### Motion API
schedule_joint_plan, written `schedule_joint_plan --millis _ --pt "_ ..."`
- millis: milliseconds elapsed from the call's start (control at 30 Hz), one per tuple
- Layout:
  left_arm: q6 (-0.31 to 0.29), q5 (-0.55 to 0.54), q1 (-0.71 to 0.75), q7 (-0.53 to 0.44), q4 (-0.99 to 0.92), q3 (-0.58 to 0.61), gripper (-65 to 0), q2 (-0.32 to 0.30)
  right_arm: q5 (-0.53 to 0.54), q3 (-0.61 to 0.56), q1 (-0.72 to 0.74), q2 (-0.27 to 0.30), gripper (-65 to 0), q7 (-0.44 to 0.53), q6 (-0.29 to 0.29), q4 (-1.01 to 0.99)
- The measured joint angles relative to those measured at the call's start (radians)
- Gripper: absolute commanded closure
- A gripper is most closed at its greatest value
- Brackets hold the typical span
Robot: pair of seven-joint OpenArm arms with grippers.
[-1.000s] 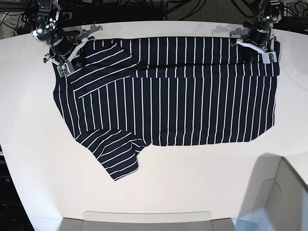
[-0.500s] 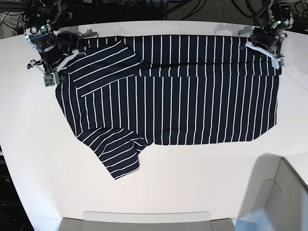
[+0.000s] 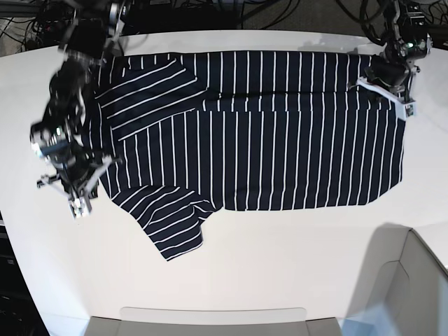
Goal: Fold the T-shirt properly
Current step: 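Reach the right gripper to the sleeve and hem corner and grasp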
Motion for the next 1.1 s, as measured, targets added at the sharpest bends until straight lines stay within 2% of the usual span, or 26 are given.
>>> schedule_joint_plan --millis 100,167,200,300,367,400,533,767,933,1100 --pt "0.000 0.000 -0.011 0.000 0.000 0.000 0.0 -0.002 -0.085 -0.006 0.093 -0.017 -0.2 0.076 0.000 -0.200" --pt "0.000 0.000 -0.011 0.005 0.001 0.000 0.0 -0.001 -0.135 -0.007 0.131 -0.026 -0.2 0.154 -0.022 -0.316" --pt "0.000 0.000 -0.008 0.005 0.001 0.000 0.0 0.001 -0.148 -0.007 0.150 -0.028 -0.2 0.210 -0.053 -0.383" --pt "0.000 0.001 -0.003 0.008 0.000 0.000 0.0 0.002 -0.211 -0.007 0.174 -0.027 -0.2 0.360 -0.224 -0.572" --pt "0.000 0.001 -0.006 0.008 0.000 -0.001 0.0 0.001 -0.196 -0.008 0.162 -0.020 -0.2 0.461 -0.266 -0.649" --pt "0.000 0.000 -0.010 0.007 0.001 -0.001 0.0 0.002 -0.195 -0.008 0.154 -0.018 -0.2 0.481 -0.273 -0.661" --pt "0.000 0.004 -0.005 0.009 0.001 -0.001 0.0 0.002 -0.187 -0.007 0.110 -0.018 -0.2 0.444 -0.271 -0.605" --pt "-0.005 0.001 -0.011 0.007 0.000 -0.001 0.0 -0.004 -0.175 -0.008 -0.152 -0.024 -0.2 0.304 -0.273 -0.261" --pt "-0.004 0.000 -0.009 0.007 0.000 -0.001 0.0 -0.006 -0.196 -0.002 -0.283 -0.076 -0.3 0.255 -0.282 -0.094" --pt "-0.005 0.000 -0.008 0.008 -0.001 0.002 0.0 -0.019 -0.204 -0.002 -0.327 -0.122 -0.4 0.174 -0.261 0.027"
